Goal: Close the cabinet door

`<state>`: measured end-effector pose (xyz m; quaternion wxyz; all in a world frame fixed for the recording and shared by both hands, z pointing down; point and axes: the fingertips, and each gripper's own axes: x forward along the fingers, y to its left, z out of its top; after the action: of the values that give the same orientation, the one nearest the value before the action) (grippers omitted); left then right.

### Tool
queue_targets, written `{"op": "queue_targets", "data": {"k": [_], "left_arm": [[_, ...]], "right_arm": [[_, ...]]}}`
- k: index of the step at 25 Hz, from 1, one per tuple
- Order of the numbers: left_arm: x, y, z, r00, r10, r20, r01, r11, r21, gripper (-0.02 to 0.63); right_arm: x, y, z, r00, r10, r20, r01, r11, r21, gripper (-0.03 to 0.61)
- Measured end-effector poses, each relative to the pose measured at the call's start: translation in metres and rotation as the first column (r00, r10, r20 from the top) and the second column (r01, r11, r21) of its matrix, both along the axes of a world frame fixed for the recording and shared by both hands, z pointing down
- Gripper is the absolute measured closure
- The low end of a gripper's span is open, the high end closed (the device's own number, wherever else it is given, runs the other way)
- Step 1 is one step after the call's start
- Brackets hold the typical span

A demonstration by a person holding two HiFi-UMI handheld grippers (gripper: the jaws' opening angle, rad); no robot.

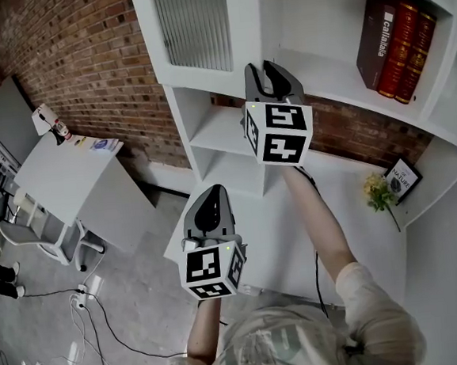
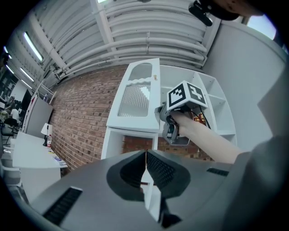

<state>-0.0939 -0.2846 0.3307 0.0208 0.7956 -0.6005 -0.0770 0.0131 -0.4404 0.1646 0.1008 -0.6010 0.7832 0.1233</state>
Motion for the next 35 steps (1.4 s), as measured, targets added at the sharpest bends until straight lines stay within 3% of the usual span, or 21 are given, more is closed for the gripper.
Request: {"op": "queue_targets", "data": {"k": [21, 35], "left_arm": [[-0.003, -0.006, 0.008, 0.999, -0.023, 0.035, 0.024, 0.999, -0.026, 0.594], [0.000, 0.003, 0.002, 0.999, -0.024, 0.033, 0.024, 1.000, -0.017, 0.594]], "right_arm": [[0.021, -0.046, 0.001, 0.994, 0.098, -0.041, -0.099, 0.994, -0.041, 0.479], [0.024, -0.050, 0.001, 0.999, 0.048, 0.024, -0.046, 0.996, -0.081, 0.479]]}}
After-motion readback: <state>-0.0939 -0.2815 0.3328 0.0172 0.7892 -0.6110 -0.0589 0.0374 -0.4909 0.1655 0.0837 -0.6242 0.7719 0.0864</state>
